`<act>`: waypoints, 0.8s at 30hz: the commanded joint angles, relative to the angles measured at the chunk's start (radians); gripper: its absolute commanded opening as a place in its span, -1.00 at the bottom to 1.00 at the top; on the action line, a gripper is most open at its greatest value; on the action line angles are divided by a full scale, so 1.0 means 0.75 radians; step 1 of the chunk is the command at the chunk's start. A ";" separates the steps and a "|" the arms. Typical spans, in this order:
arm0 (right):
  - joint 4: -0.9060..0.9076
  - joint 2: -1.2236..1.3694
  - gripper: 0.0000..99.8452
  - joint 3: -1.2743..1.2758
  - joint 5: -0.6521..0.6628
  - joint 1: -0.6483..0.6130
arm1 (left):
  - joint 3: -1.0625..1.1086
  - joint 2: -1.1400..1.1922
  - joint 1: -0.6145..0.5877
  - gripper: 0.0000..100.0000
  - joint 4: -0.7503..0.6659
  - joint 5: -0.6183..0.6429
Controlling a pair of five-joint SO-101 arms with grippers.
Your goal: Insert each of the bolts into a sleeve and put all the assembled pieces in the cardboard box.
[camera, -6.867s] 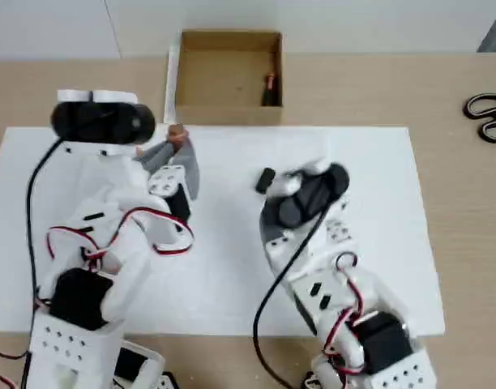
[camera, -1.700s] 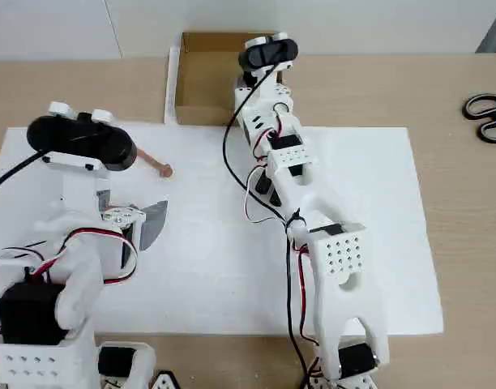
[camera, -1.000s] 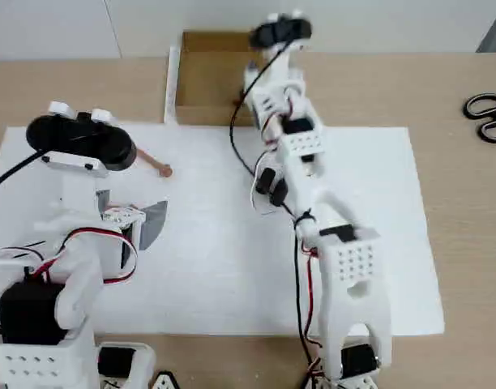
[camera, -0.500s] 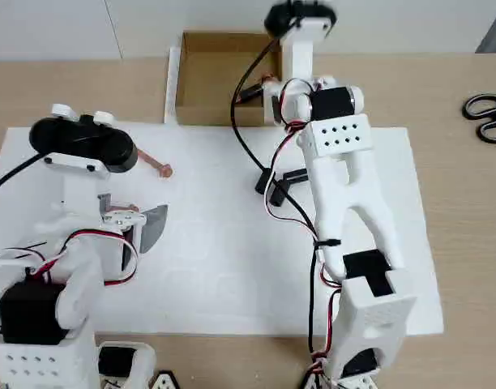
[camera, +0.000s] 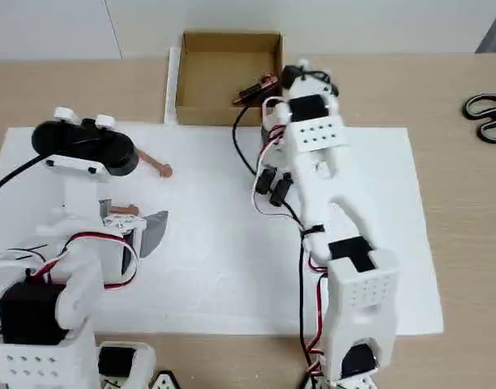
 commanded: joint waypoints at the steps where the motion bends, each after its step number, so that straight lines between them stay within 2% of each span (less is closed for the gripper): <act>1: -0.028 0.024 -0.66 -0.039 -0.049 -0.015 | -0.007 -0.008 -0.006 -0.46 0.006 -0.004; 12: -0.089 0.187 -0.68 -0.041 -0.080 -0.017 | -0.007 -0.008 -0.006 -0.46 0.006 -0.004; 18: -0.157 0.261 -1.00 -0.043 -0.076 -0.001 | -0.007 -0.008 -0.006 -0.46 0.006 -0.008; 24: -0.144 0.279 -0.99 -0.043 -0.074 0.009 | -0.007 -0.008 -0.006 -0.46 0.006 -0.010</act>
